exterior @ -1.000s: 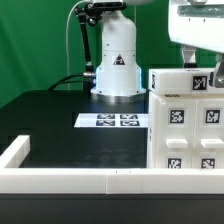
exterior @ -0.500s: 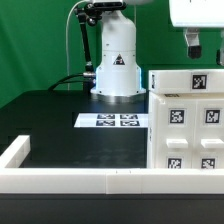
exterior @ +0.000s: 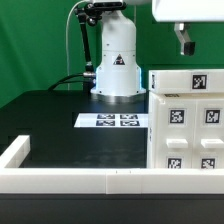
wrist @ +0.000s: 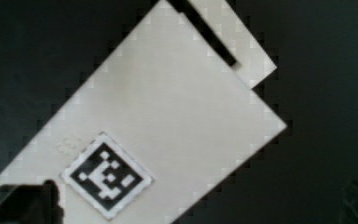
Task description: Assemble cabinet
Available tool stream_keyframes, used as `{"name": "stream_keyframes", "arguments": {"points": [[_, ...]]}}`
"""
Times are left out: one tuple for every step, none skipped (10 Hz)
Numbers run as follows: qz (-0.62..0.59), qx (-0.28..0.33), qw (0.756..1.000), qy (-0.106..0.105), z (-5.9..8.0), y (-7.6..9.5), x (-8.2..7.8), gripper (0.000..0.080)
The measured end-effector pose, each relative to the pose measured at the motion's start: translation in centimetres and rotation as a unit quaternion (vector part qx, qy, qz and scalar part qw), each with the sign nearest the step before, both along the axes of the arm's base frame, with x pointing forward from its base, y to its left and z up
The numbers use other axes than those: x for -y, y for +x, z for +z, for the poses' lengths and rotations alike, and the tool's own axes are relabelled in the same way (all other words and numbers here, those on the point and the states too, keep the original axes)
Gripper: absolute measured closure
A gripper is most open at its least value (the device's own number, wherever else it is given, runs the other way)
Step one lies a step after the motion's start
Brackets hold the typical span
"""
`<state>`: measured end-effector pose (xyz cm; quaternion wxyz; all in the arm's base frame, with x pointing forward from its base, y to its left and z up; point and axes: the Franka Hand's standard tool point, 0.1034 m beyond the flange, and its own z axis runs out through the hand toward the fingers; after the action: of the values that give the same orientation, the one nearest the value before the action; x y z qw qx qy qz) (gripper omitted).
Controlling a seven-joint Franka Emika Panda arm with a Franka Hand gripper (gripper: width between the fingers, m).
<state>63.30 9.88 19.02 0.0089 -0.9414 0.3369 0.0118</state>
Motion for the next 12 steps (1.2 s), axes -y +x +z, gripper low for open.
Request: {"name": "stream_keyframes", "arguments": {"points": [[0.082, 0.002, 0.997, 0.0, -0.03, 0.0, -0.09, 0.0002], [0.101, 0.004, 0.995, 0.0, -0.05, 0.01, -0.11, 0.0002], [0.222, 0.023, 0.975, -0.013, -0.32, 0.35, -0.09, 0.0002], [0.306, 0.031, 0.951, -0.018, -0.34, 0.25, -0.39, 0.0002], [0.392, 0.034, 0.919, -0.023, -0.32, 0.14, -0.53, 0.0002], [0.491, 0.03, 0.87, -0.031, -0.24, 0.13, -0.78, 0.0002], [0.517, 0.006, 0.856, -0.025, -0.16, -0.29, -0.91, 0.0002], [0.548, 0.001, 0.836, -0.033, -0.05, -0.15, -0.87, 0.0002], [0.59, 0.0, 0.807, -0.033, -0.12, -0.15, -0.73, 0.0002], [0.63, -0.003, 0.776, -0.034, -0.14, -0.12, -0.49, 0.0002], [0.656, -0.004, 0.754, -0.033, -0.15, -0.12, -0.46, 0.0002], [0.69, -0.005, 0.723, -0.031, -0.17, -0.14, -0.44, 0.0002]]}}
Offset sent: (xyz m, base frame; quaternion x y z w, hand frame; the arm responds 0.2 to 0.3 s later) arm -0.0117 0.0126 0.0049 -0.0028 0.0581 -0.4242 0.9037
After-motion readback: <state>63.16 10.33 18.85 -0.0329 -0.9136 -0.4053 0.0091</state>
